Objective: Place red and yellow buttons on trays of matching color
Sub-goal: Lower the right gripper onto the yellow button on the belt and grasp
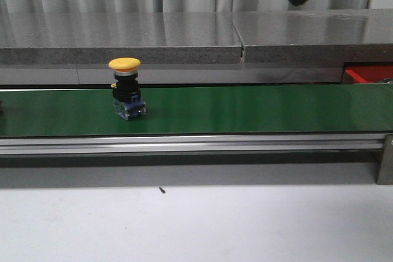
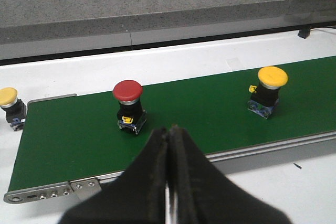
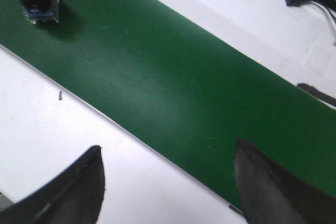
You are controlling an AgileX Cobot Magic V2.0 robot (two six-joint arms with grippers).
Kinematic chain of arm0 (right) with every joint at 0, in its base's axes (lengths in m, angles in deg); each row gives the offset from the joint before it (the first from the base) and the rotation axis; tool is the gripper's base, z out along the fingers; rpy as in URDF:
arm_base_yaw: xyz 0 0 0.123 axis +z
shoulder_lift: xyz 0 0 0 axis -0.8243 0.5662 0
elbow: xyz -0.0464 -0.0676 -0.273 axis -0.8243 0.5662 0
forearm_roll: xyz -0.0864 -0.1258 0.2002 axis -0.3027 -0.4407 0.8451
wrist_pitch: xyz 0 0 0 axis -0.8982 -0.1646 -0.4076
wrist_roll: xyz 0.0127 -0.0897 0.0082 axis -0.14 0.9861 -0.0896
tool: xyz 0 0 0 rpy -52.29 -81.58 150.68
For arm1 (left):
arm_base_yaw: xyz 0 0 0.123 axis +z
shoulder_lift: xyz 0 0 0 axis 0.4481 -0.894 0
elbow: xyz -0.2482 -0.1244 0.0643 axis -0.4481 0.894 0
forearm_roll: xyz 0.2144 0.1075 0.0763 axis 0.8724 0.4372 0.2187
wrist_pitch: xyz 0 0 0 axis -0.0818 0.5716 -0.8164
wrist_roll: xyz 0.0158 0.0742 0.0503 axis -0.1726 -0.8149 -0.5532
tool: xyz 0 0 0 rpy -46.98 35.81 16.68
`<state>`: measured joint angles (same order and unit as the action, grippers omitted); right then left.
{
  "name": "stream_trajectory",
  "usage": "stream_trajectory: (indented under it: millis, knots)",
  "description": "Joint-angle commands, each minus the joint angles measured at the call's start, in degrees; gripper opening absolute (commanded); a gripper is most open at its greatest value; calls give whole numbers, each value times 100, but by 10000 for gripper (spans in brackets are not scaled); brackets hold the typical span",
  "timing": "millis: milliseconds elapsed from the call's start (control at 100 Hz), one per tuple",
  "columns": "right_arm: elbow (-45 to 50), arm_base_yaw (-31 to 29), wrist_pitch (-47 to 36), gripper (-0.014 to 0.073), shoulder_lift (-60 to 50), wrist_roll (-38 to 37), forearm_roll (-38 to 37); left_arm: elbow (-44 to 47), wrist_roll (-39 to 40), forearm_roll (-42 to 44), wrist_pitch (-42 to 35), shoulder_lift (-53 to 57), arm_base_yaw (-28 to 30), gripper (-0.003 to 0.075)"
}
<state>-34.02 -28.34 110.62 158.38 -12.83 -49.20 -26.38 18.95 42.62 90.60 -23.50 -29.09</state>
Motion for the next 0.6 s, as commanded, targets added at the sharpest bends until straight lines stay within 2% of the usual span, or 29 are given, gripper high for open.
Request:
stream_trajectory:
  millis: [0, 350, 590]
  knots:
    - [-502, 149, -27, 521, 116, 47, -48, -155, 16, -69, -403, -26, -51, -19]
    - [-1978, 623, 1119, 521, 1369, 314, 317, -155, 16, -69, -403, -26, -51, -19]
    - [-2687, 762, 1332, 521, 2123, 583, 502, -155, 16, -69, -403, -26, -51, -19]
